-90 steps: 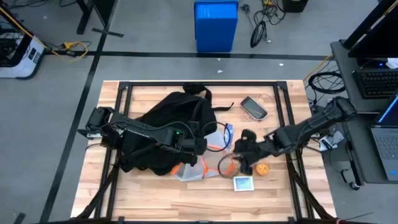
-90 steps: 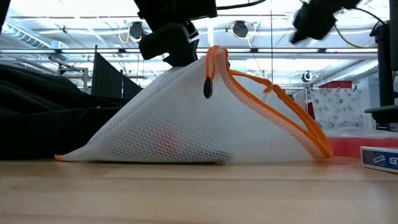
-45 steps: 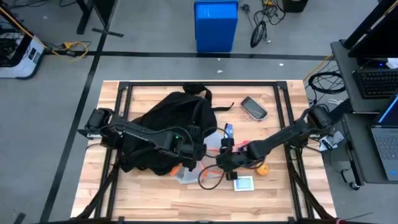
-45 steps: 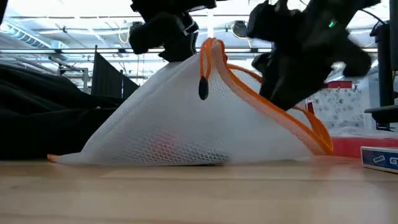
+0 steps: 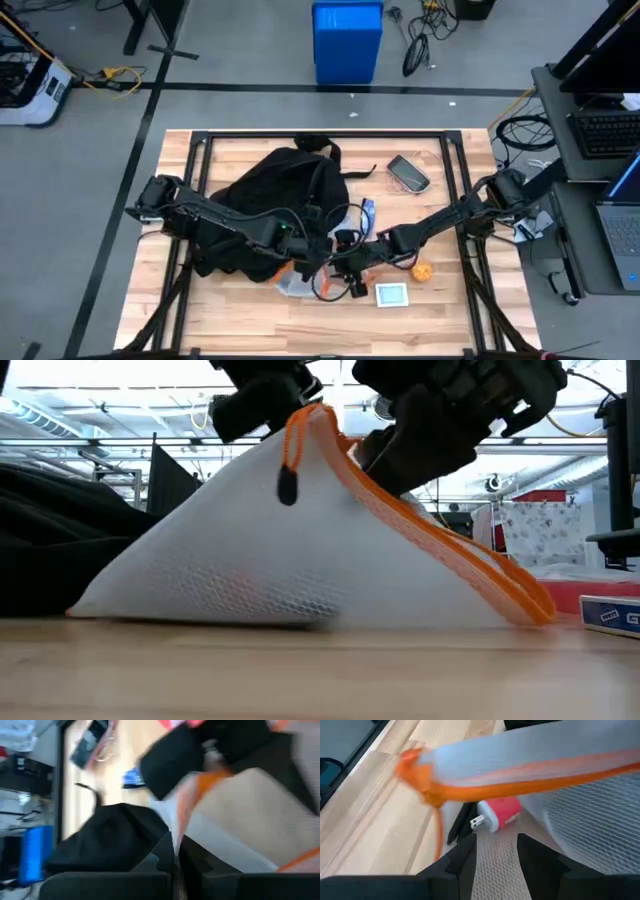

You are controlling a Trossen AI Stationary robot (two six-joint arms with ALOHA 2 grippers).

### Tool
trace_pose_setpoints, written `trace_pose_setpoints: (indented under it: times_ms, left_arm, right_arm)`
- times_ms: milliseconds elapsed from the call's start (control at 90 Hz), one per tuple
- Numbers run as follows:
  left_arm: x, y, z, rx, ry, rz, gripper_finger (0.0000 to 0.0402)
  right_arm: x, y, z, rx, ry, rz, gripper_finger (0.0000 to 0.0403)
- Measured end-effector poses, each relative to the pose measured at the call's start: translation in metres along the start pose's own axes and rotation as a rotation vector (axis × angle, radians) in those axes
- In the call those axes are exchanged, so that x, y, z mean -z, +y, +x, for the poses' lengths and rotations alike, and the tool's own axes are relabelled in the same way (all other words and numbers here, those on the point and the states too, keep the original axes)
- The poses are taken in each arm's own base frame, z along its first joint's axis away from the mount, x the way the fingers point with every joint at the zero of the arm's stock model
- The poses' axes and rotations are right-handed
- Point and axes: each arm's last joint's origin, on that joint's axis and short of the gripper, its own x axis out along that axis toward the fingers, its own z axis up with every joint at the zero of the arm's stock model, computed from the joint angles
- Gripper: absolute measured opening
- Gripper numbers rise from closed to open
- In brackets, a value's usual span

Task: Unpack backpack
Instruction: Remove the pink charger adapter from the orange zip bag

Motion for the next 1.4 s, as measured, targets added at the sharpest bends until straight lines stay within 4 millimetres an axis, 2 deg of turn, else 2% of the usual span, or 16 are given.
trace_pose_setpoints:
  times_ms: [267,422,511,611,811,989,1200,1289,1400]
  left_arm:
    - [0.002,-0.002,-0.001,0.016,0.017,0.036,0.0000]
    - [0.002,0.000,0.000,0.018,0.017,0.009,0.0000]
    - [0.003,0.004,0.002,0.013,0.023,-0.009,0.0000]
    - [0.003,0.005,0.003,0.010,0.024,-0.026,0.0000]
    - [0.003,0.005,0.003,0.010,0.023,-0.033,0.0000]
    - [0.003,0.003,0.002,0.016,0.022,-0.030,0.0000]
    - [0.002,-0.001,0.000,0.026,0.020,-0.017,0.0000]
    - [0.003,-0.002,-0.001,0.028,0.026,-0.011,0.0000]
    - [0.004,-0.003,-0.001,0.040,0.033,-0.006,0.0000]
  right_arm:
    - [-0.001,0.008,-0.007,-0.019,0.013,0.027,0.0128]
    - [-0.020,0.022,-0.019,-0.130,-0.153,0.009,0.0128]
    - [-0.023,0.027,-0.021,-0.143,-0.187,0.008,0.0128]
    - [-0.019,0.026,-0.020,-0.051,-0.149,0.028,0.0128]
    - [-0.011,0.019,-0.014,0.019,-0.085,0.062,0.0128]
    - [-0.001,0.009,0.000,0.067,-0.035,0.139,0.0117]
    - [0.011,0.007,0.017,0.067,0.017,0.164,0.0105]
    - [0.010,0.010,0.015,0.031,0.018,0.163,0.0105]
    - [0.001,0.016,0.003,-0.033,-0.014,0.161,0.0105]
